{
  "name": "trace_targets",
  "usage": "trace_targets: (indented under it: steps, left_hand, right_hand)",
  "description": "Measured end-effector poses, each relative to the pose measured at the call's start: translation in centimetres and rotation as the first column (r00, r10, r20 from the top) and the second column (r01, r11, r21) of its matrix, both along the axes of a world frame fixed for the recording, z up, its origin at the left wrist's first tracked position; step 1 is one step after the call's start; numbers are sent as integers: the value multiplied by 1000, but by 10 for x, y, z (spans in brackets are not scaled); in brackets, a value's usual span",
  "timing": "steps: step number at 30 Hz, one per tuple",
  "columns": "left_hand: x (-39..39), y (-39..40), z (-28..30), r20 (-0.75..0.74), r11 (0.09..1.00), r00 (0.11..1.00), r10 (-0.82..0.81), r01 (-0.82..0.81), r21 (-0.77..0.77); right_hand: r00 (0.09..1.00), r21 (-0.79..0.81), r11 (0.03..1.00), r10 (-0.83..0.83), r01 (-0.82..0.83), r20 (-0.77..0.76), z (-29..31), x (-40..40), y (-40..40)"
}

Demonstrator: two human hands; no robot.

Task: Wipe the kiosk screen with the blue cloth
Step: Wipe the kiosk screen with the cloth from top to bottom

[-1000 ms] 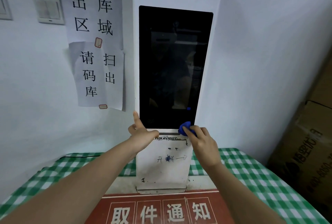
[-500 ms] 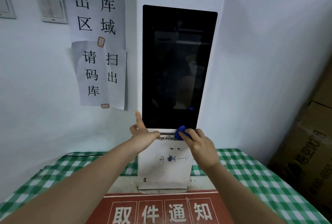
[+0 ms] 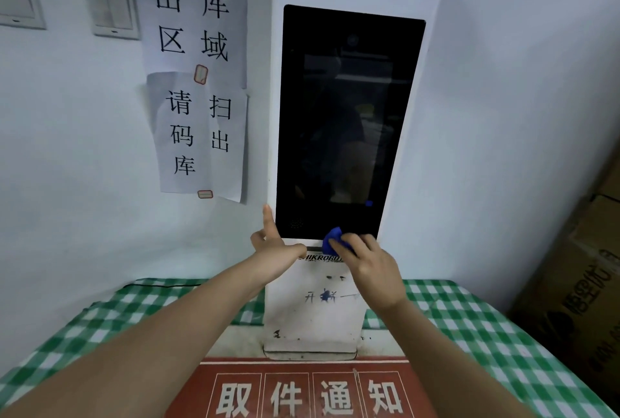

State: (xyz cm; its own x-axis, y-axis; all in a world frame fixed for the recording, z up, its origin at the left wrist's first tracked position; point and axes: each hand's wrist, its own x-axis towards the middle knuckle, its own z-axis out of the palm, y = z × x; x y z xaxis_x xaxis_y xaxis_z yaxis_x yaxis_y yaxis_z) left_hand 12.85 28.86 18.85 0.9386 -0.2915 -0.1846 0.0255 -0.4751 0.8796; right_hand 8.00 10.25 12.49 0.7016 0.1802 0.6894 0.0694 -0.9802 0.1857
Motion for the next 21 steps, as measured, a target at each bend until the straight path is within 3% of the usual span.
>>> trace_targets:
  steps: [5,8,13,21]
  left_hand:
    - [2,1,-1,-10,1000,1000,-14,14,-4]
    - [2,1,-2,-6,1000,1000,-6,5,-6]
    - [2,2,-1,-3,1000,1000,-2,2,-5]
    - [2,3,1,-6,1000,1000,-14,14,4]
  right_hand:
    - [977,192,976,-135,102,166,26,5,2]
    - [985,182,980,-107,81,138,11,8,9]
    - [1000,31,999,6,-5,-15,-3,5,9]
    - [982,187,979,-110,81,152,26,13,19]
